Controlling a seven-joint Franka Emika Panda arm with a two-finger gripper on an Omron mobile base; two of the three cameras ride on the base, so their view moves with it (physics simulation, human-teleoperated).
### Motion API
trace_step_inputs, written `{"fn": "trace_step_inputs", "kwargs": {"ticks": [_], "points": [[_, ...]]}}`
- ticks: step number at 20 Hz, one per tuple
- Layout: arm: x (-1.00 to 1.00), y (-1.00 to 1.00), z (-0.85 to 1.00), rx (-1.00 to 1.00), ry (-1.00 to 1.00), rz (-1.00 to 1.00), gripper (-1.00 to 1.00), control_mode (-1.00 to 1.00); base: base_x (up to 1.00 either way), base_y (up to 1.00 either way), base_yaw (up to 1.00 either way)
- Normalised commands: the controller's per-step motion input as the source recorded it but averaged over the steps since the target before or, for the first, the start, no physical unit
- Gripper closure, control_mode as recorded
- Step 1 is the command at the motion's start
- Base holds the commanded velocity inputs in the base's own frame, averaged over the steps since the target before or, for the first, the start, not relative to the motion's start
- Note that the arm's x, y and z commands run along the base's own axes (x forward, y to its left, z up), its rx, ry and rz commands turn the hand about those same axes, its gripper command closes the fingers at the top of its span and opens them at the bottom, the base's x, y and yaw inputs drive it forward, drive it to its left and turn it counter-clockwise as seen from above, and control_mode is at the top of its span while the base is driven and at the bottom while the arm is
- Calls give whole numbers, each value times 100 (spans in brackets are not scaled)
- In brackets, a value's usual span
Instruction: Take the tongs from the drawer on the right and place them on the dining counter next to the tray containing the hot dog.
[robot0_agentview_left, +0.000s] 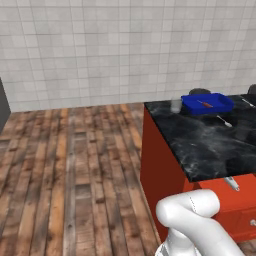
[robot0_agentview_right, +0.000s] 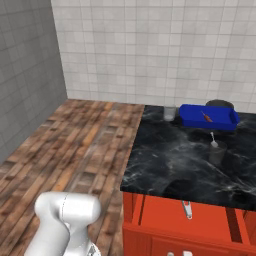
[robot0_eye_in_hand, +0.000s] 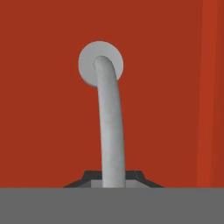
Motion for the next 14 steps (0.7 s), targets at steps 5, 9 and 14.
{"fn": "trace_step_inputs", "kwargs": {"ticks": [5, 9, 14], "points": [[-15, 0, 0, 0, 0, 0, 100, -100, 0, 0, 0], [-19, 0, 0, 0, 0, 0, 100, -100, 0, 0, 0], [-18, 0, 0, 0, 0, 0, 100, -100, 0, 0, 0]]}}
